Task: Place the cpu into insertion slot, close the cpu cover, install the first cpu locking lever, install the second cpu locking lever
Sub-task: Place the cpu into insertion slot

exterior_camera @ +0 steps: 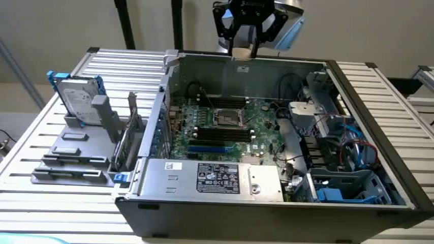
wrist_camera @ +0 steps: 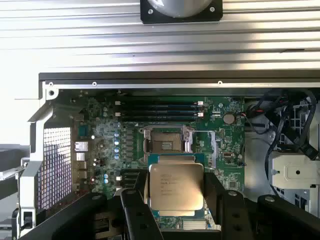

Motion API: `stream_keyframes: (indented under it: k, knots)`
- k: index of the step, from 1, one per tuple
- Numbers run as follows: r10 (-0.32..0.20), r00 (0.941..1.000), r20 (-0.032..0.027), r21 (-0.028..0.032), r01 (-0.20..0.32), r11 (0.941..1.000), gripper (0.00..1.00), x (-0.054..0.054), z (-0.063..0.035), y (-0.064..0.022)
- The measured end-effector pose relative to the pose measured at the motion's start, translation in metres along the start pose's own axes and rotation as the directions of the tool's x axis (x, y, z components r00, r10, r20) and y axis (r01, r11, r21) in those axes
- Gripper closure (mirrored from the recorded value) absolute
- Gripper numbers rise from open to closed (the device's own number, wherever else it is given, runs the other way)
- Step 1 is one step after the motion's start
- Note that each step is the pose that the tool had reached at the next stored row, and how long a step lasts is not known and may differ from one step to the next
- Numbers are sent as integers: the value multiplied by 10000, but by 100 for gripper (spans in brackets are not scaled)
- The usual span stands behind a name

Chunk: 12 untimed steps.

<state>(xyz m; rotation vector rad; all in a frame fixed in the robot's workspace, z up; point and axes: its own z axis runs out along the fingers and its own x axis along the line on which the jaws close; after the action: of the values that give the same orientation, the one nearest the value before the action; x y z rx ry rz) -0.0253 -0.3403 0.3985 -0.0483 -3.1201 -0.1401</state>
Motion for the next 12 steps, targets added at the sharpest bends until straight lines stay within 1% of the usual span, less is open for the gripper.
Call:
stream_keyframes:
  k: [12]
  knots:
    - [8, 10000, 1, 0, -8, 10000, 45, -1, 0, 0]
